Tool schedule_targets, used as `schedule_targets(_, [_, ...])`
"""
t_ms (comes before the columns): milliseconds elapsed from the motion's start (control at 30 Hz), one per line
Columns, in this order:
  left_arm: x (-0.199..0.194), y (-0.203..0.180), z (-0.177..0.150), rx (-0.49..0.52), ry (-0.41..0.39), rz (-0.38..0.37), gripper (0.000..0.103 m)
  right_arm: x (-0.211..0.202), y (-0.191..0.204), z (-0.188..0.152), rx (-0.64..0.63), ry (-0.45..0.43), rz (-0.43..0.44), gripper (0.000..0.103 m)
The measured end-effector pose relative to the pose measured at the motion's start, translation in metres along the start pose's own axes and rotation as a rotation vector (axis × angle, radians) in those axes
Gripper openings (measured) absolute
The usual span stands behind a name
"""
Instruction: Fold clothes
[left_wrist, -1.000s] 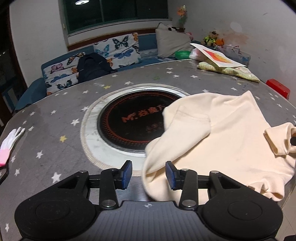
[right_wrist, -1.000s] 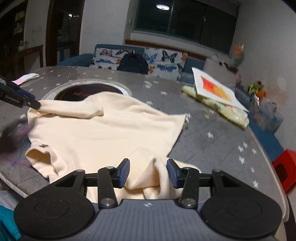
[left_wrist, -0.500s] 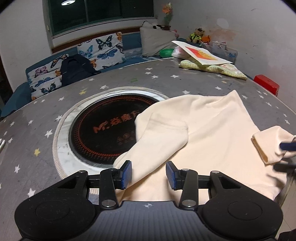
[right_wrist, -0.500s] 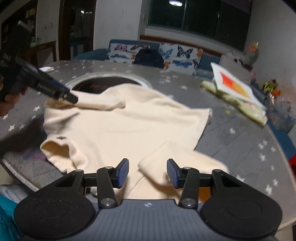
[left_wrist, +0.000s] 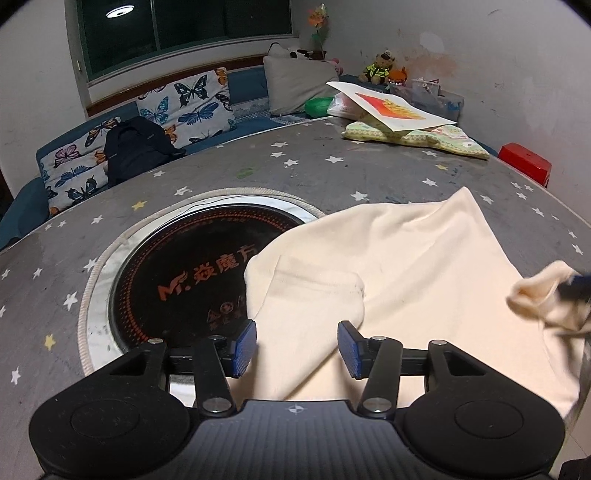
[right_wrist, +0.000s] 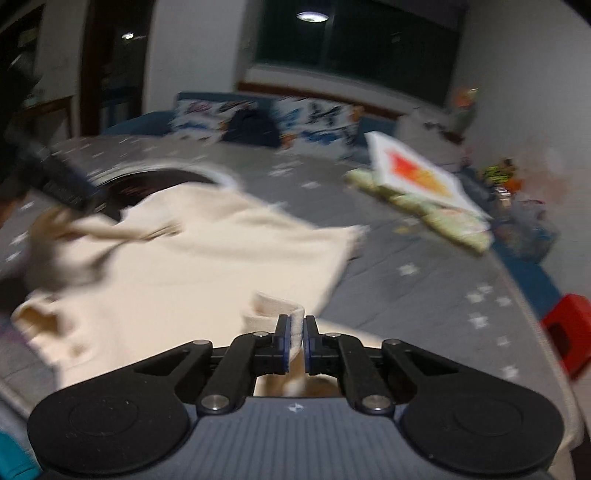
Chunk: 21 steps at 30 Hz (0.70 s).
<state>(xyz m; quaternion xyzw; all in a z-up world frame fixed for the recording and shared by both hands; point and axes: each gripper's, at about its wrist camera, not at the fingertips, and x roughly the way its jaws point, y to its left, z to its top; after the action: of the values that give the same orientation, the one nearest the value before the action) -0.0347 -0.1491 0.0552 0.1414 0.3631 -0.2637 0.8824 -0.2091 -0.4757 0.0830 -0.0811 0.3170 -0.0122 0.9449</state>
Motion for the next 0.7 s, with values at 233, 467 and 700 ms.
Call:
schedule_targets(233, [0.016, 0.006, 0.006, -0.02, 0.007, -0.003, 0.056, 0.001, -0.072, 0.005, 0.062, -0.016, -0.272, 0.006])
schedule_targets(467, [0.028, 0.017, 0.005, -0.068, 0.017, -0.028, 0.058, 0.005, -0.108, -0.005, 0.165, 0.02, -0.356, 0.02])
schedule_targets(700, [0.041, 0.025, 0.004, -0.1, 0.031, -0.052, 0.059, 0.014, -0.07, 0.001, 0.108, 0.005, -0.19, 0.035])
